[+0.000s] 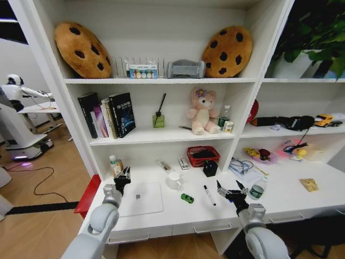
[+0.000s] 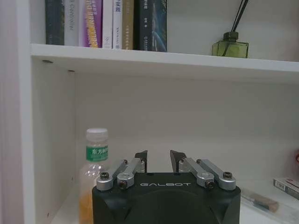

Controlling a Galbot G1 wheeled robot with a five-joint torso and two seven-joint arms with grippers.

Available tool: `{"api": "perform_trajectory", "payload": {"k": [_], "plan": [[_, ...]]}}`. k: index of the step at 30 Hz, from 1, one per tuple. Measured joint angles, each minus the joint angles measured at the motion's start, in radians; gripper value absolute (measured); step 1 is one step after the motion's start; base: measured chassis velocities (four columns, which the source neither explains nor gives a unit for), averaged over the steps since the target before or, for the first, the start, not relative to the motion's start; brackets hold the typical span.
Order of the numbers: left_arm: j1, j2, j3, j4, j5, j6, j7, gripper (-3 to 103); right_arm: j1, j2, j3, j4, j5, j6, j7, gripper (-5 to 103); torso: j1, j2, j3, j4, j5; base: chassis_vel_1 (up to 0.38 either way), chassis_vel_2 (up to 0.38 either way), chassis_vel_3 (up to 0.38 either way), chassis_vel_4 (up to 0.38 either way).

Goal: Organize the objects on the table.

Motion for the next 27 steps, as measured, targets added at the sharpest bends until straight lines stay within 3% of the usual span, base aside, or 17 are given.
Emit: {"api": "perform_trajectory", "payload": {"k": [1,2,3,4,5,7,8,9,12,15,16,18,27], "plan": [[0.059,-0.013,-0.054,-0.018,0.0,-0.024,0.052,31,-0.008,-0.002,0.008,0.008,0.005,0.0,0.0,100,0.0,0.0,0.0,0.0006,0.0,0.0,0.0,0.0,0.0],[0.059,-0.013,-0.054,-0.018,0.0,-0.024,0.052,31,-0.008,-0.002,0.008,0.008,0.005,0.0,0.0,100,0.0,0.0,0.0,0.0006,0.0,0.0,0.0,0.0,0.0],[0.115,-0.025,-0.109,-0.042,0.001,-0.045,0.095,42,-0.017,-0.003,0.018,0.019,0.011,0.0,0.0,100,0.0,0.0,0.0,0.0005,0.0,0.0,0.0,0.0,0.0],[0.161,-0.035,-0.164,-0.066,0.002,-0.053,0.126,42,-0.024,-0.004,0.024,0.028,0.016,0.0,0.002,100,0.0,0.0,0.0,0.0002,0.0001,0.0,0.0,0.0,0.0],[0.161,-0.035,-0.164,-0.066,0.002,-0.053,0.126,42,-0.024,-0.004,0.024,0.028,0.016,0.0,0.002,100,0.0,0.0,0.0,0.0002,0.0001,0.0,0.0,0.0,0.0],[0.251,-0.066,-0.284,-0.114,0.006,-0.07,0.182,53,-0.042,-0.003,0.033,0.054,0.024,-0.006,0.008,100,0.0,0.0,0.0,0.0003,0.0003,0.0,0.0,0.0,0.0],[0.251,-0.066,-0.284,-0.114,0.006,-0.07,0.182,53,-0.042,-0.003,0.033,0.054,0.024,-0.006,0.008,100,0.0,0.0,0.0,0.0003,0.0003,0.0,0.0,0.0,0.0],[0.297,-0.081,-0.328,-0.146,0.003,-0.084,0.198,64,-0.052,0.0,0.034,0.068,0.024,-0.009,0.011,100,0.0,0.0,0.0,0.0004,0.0001,0.0,0.0,0.0,0.0],[0.335,-0.092,-0.346,-0.185,-0.008,-0.091,0.2,69,-0.062,0.006,0.034,0.081,0.021,-0.01,0.013,100,0.0,0.0,0.0,0.0003,0.0003,0.0,0.0,0.0,0.0],[0.412,-0.135,-0.348,-0.273,0.012,-0.101,0.189,85,-0.091,0.02,0.035,0.111,0.006,-0.013,0.017,100,0.0,0.0,0.0,-0.0004,0.0003,0.0,0.0,0.0,0.0],[0.412,-0.135,-0.348,-0.273,0.012,-0.101,0.189,85,-0.091,0.02,0.035,0.111,0.006,-0.013,0.017,100,0.0,0.0,0.0,-0.0004,0.0003,0.0,0.0,0.0,0.0],[0.465,-0.172,-0.359,-0.319,0.043,-0.115,0.184,96,-0.102,0.018,0.038,0.139,0.006,-0.028,0.025,100,0.0,0.0,0.0,-0.0001,0.0004,0.0,0.0,0.0,0.0],[0.547,-0.24,-0.36,-0.38,0.083,-0.139,0.164,100,-0.139,0.007,0.035,0.205,-0.004,-0.057,0.045,100,0.0,0.0,0.0,0.0,0.0003,0.0,0.0,0.0,0.0]]}}
